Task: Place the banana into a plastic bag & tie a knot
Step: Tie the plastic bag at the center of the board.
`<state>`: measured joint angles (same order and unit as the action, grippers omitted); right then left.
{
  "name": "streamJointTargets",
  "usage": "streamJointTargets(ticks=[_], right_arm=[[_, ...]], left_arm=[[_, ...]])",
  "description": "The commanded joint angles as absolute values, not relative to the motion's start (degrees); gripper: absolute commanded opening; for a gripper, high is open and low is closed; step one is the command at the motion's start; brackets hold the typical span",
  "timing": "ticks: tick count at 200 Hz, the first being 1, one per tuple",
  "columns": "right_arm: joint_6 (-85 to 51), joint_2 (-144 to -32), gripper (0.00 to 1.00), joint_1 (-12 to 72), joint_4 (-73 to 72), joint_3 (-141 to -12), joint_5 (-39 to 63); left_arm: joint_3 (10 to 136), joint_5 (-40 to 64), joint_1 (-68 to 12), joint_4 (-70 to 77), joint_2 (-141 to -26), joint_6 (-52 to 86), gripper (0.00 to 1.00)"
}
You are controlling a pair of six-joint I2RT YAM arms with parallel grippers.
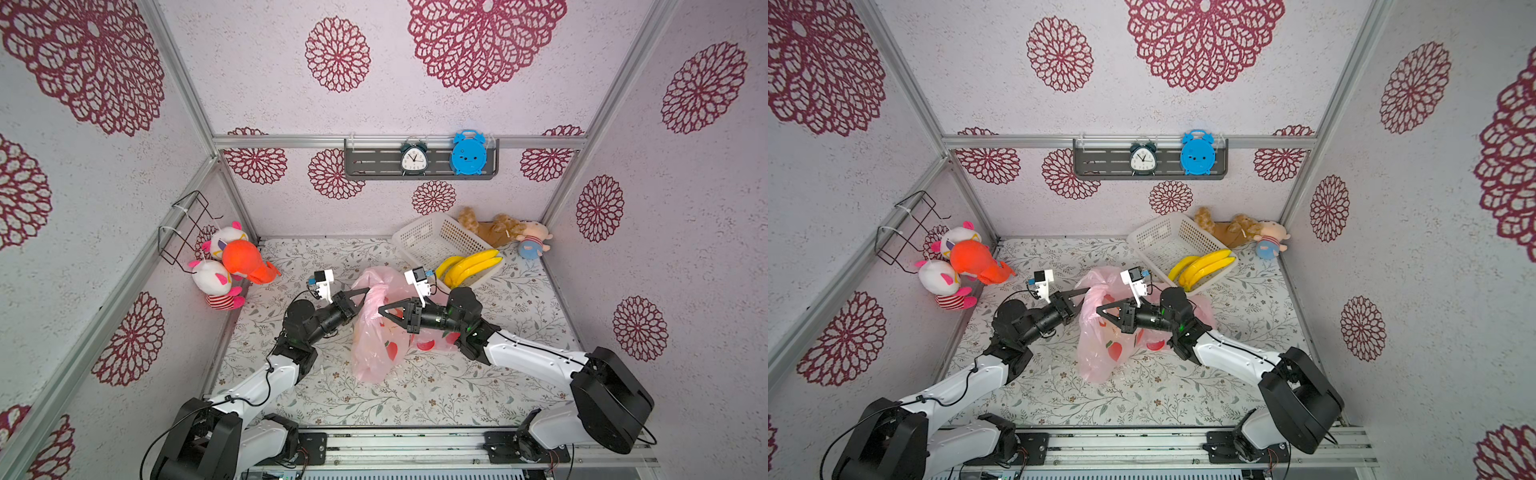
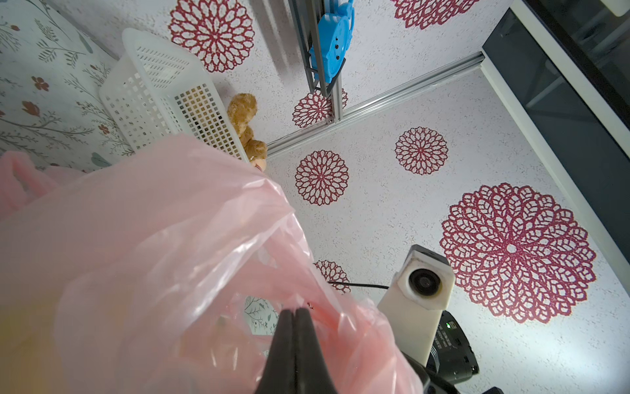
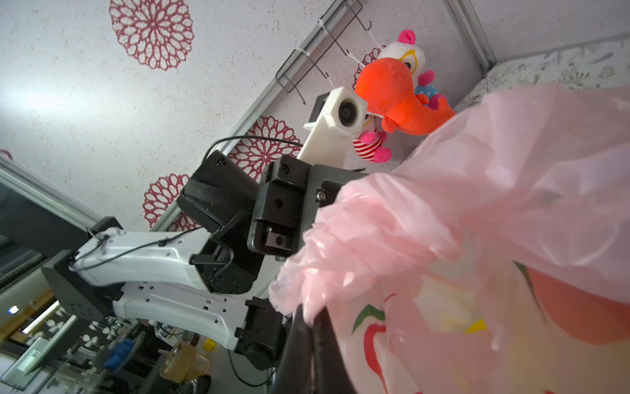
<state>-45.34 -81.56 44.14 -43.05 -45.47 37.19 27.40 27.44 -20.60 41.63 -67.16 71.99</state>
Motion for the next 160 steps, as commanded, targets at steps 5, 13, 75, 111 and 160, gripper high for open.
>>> streamJointTargets(ticks=[5,13,75,111,160], right_arm=[[-39.0,-76.2,0.0,44.5,-33.7,-47.4,31.9],[-36.1,-74.4,0.0,44.5,-28.4,-47.6,28.7],[-28.6,-67.2,0.0,44.5,-8.2,-45.3,14.0],[-28.0,-65.5,0.0,44.5,-5.8,-43.3,12.5],[-27.5,-64.3,0.0,44.5,0.4,-43.1,5.0]], left_arm=[[28.3,25.8,-20.9,39.7,-65.8,69.8,0.0],[28.6,25.2,-20.8,37.8,-65.0,68.7,0.0],[35.1,23.5,-18.4,20.5,-60.0,60.2,0.0],[38.4,23.3,-17.4,15.7,-59.2,57.8,0.0],[40.2,24.2,-13.9,11.4,-56.8,56.5,0.0]])
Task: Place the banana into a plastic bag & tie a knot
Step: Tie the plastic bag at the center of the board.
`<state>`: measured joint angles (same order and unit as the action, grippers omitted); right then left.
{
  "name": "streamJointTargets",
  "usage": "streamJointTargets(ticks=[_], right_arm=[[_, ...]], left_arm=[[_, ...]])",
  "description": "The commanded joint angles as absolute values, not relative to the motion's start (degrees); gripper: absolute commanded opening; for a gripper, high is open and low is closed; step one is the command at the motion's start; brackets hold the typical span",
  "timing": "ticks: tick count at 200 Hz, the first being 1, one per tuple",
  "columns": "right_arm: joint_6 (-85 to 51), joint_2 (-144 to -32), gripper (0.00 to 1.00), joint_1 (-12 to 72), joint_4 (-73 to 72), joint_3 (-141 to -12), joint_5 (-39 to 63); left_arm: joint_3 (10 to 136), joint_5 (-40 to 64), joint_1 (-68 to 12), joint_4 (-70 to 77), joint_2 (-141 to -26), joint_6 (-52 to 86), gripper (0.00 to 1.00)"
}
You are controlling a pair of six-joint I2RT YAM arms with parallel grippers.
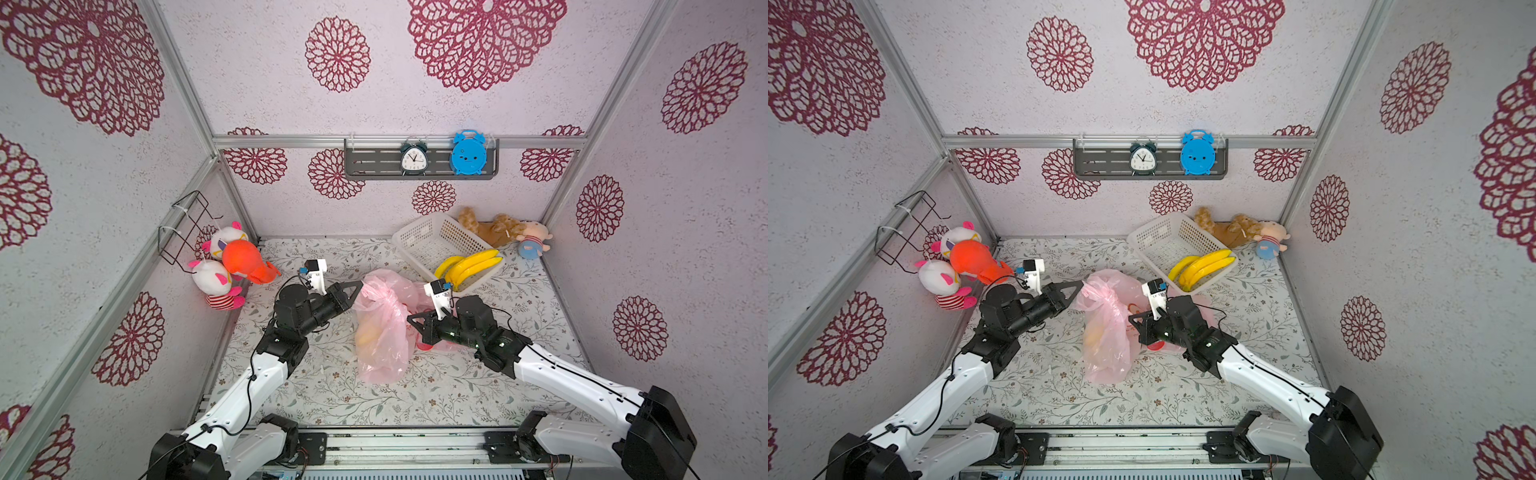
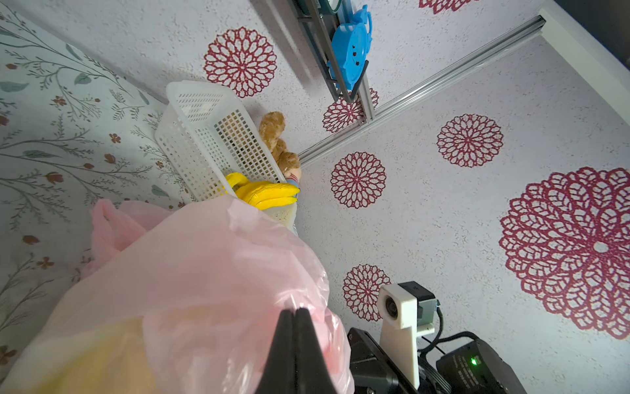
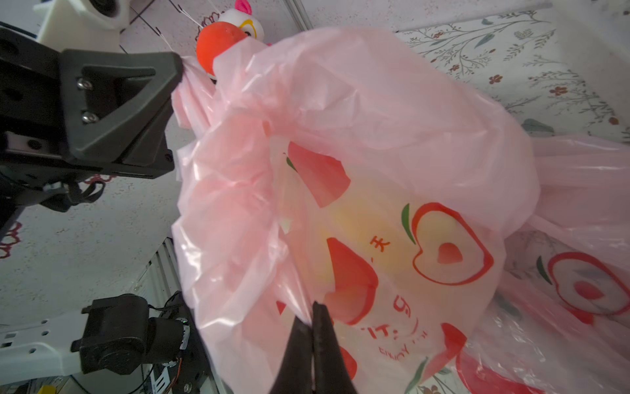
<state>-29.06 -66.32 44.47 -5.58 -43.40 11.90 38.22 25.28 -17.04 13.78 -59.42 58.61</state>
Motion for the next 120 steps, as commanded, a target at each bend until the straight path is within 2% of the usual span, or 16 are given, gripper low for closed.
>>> streamJointTargets(ticks=[1,40,120], right_arm=[[-27.5,-64.2,0.0,44.5,0.6,-43.0,4.7],[-28.2,-63.2,0.0,44.5,4.5,-41.9,-3.0],[-28.4,-59.8,0.0,44.5,9.9,-42.3,-10.8]], left_arm=[[40.2,24.2,-13.8,11.3,-56.6,56.4,0.0],[42.0,25.5,-9.8,6.6,-53.4,55.0,0.0],[44.1,25.7,0.4,0.9,-51.1,54.1,0.0]])
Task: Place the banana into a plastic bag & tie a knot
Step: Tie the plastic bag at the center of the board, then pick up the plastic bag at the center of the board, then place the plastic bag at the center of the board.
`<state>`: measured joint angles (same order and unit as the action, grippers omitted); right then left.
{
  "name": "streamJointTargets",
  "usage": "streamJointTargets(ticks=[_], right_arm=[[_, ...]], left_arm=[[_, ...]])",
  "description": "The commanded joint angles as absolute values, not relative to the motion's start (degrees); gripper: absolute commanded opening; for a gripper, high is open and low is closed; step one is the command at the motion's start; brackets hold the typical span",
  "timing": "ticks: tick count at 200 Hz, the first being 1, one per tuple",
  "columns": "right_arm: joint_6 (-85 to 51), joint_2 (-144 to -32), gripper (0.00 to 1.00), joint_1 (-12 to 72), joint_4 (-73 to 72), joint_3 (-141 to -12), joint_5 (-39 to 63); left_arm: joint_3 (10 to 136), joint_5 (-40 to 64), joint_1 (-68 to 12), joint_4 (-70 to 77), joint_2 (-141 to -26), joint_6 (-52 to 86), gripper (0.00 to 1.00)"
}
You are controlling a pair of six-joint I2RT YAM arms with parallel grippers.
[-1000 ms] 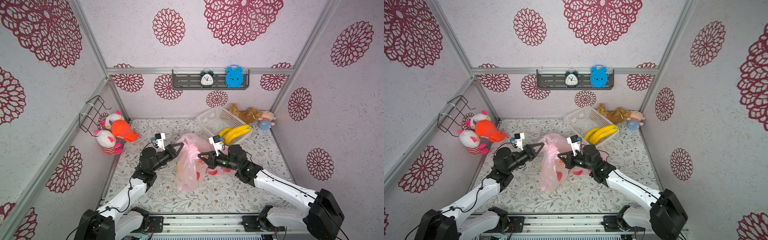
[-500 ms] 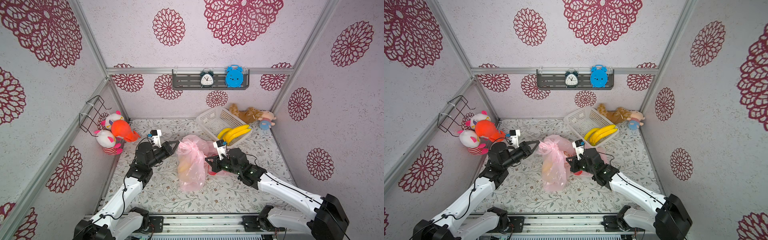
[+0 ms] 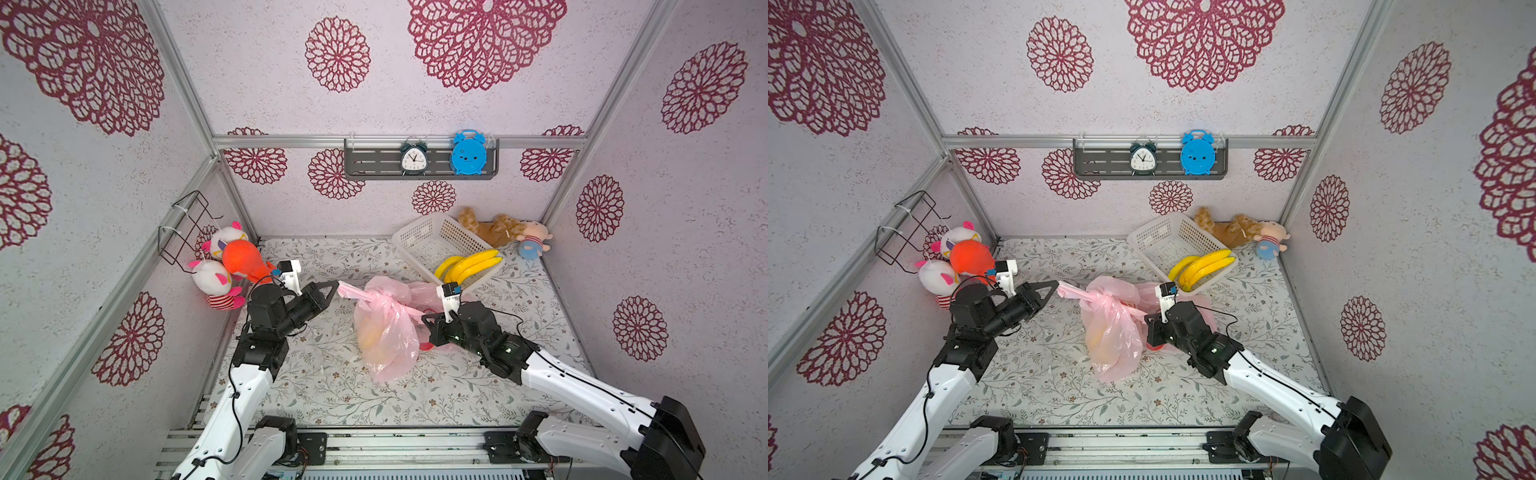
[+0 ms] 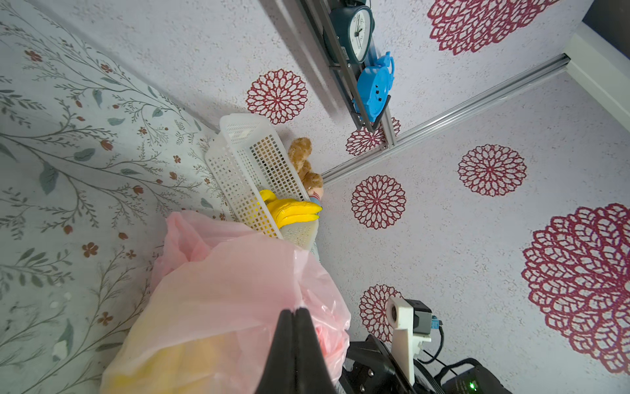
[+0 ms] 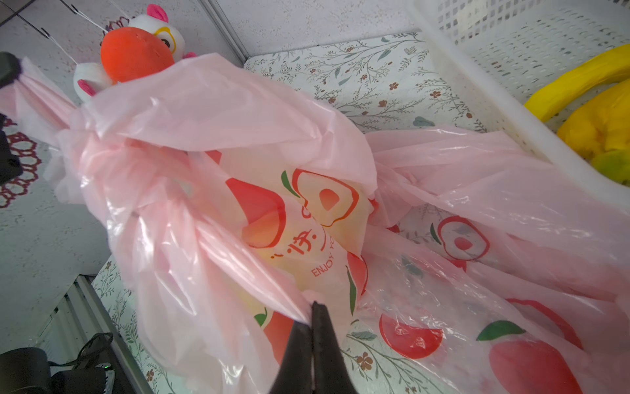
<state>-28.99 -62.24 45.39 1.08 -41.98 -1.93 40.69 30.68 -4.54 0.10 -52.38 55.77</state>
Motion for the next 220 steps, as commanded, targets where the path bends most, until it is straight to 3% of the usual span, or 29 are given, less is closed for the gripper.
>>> streamJointTargets(ticks=[1,36,64,102,135,169,189,220], right_arm=[[-28.2,-59.6,0.0,44.5,9.8,-42.5,-10.7],[-26.0,-59.7,0.0,44.5,2.3,-46.9,-2.9],[-23.3,-68.2,0.0,44.3,-0.3,-57.6,0.8],[-19.5,-85.4,0.0,41.3,-0.7,-76.6,2.1],[-18.5,-105.4,0.0,38.2,0.5,-96.3,4.8],[-19.2,-126.5,0.0,35.8,9.1,-114.6,8.5],[-20.1,-130.9,0.0,34.7,11.4,-115.1,8.9],[-19.4,-126.1,0.0,33.5,10.2,-107.2,4.2]], left_arm=[[44.2,25.7,0.5,0.8,-51.1,54.1,0.0],[51.0,26.3,3.3,-1.5,-53.5,52.4,0.0],[61.7,26.8,4.6,-3.5,-59.6,50.2,0.0],[79.2,26.8,6.3,-5.1,-74.5,46.8,0.0],[93.9,18.9,8.3,-15.2,-89.6,38.8,0.0],[96.6,13.3,11.5,-18.6,-100.8,35.0,0.0],[95.0,9.7,12.7,-19.3,-104.7,33.1,0.0],[92.2,5.9,14.2,-20.5,-107.8,30.7,0.0]])
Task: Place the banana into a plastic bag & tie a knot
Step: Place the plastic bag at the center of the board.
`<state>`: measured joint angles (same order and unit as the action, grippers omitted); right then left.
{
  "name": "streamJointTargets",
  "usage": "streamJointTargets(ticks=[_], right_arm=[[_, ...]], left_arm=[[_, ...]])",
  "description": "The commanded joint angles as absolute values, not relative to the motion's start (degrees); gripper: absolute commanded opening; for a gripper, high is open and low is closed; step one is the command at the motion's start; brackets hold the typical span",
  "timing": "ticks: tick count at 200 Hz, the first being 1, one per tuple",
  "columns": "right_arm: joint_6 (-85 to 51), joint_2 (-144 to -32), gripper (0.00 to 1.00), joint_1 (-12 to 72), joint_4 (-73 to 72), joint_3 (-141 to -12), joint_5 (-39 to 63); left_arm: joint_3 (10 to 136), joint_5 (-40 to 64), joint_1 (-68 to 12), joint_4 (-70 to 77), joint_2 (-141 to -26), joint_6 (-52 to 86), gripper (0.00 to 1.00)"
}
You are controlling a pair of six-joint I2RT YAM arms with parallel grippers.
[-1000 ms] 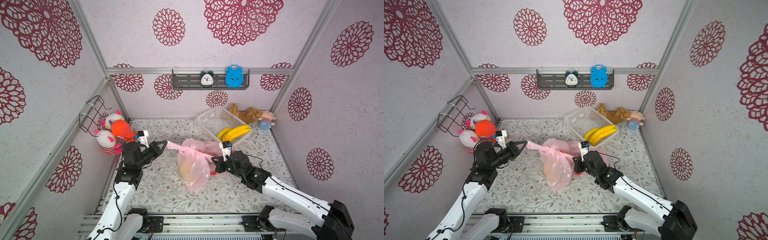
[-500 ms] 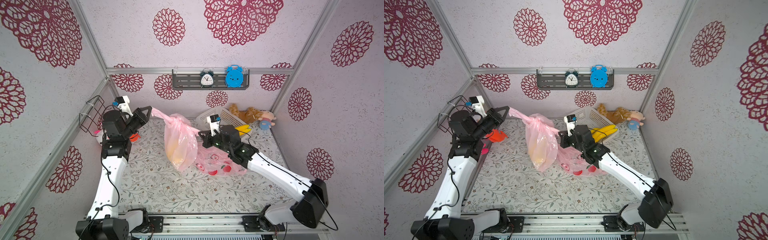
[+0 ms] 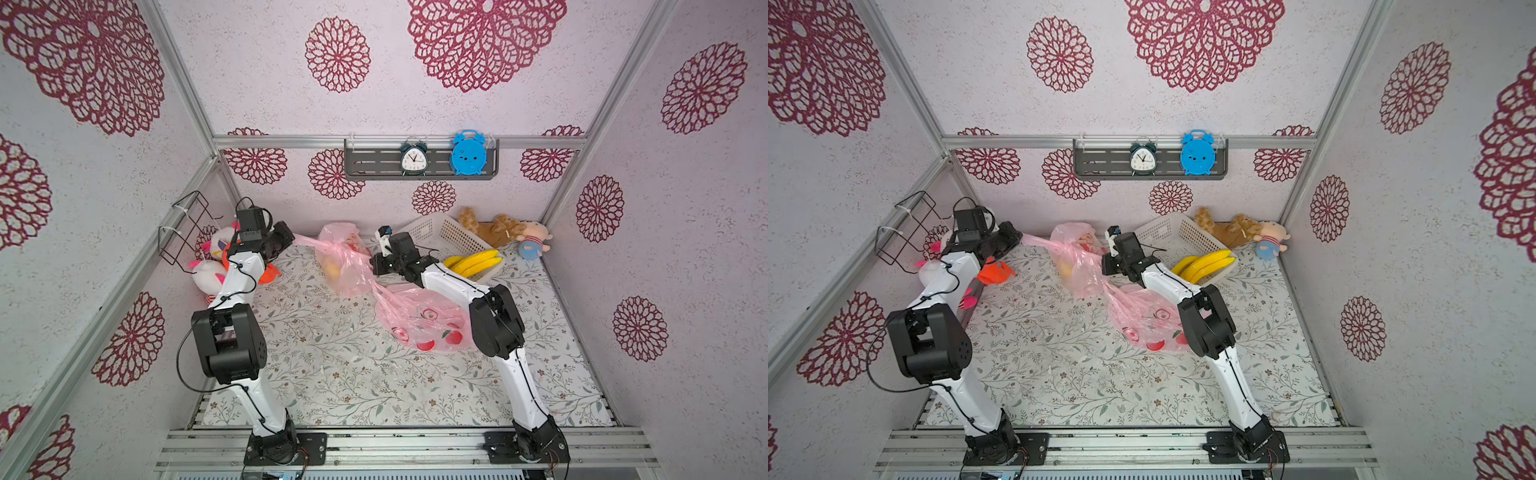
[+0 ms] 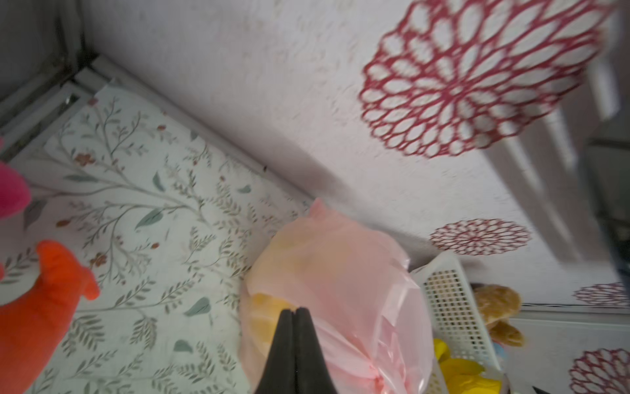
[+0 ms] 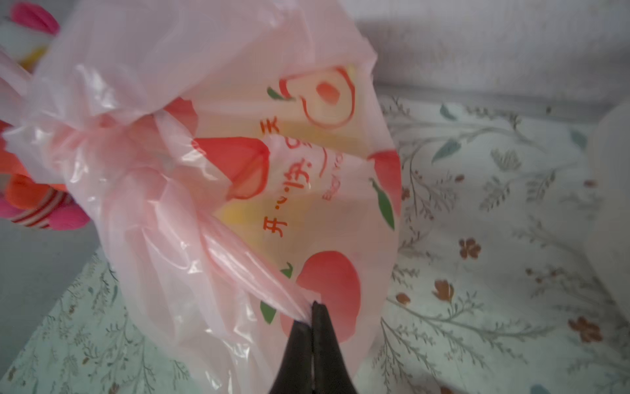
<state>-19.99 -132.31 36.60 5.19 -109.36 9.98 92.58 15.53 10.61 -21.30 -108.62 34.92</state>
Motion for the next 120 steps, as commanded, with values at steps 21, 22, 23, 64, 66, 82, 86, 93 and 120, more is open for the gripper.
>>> streamJointTargets(ticks=[21,22,23,64,66,82,86,93,120], right_arm=[[-20.2,-122.2,0.0,31.6,10.6,-103.7,1.3],[-20.2,-122.0,0.0,31.5,10.5,-103.6,1.1],[-20.3,-121.8,0.0,31.4,10.4,-103.3,1.0],[-23.0,-114.4,0.0,28.1,5.9,-95.7,-1.5],[-23.1,-114.2,0.0,28.1,5.5,-95.5,-1.2],[-23.4,-113.1,0.0,28.1,1.3,-94.0,3.5],[-23.6,-113.0,0.0,28.2,-0.2,-93.9,5.3],[-24.1,-113.1,0.0,28.4,-2.2,-93.9,8.9],[-22.0,-116.8,0.0,31.6,-2.2,-101.2,19.1]], left_arm=[[89.8,4.8,15.2,-19.4,-107.6,30.5,0.0],[89.7,4.7,15.2,-19.4,-107.6,30.5,0.0],[89.7,4.7,15.2,-19.4,-107.6,30.4,0.0],[89.0,4.9,16.9,-18.8,-109.3,30.1,0.0],[89.0,5.0,16.9,-18.8,-109.3,30.2,0.0],[89.6,5.4,17.1,-18.5,-109.5,30.0,0.0],[90.0,5.6,17.2,-18.5,-109.5,30.0,0.0],[90.7,6.0,17.2,-18.5,-109.6,30.1,0.0],[97.1,7.5,17.4,-21.2,-110.7,30.3,0.0]])
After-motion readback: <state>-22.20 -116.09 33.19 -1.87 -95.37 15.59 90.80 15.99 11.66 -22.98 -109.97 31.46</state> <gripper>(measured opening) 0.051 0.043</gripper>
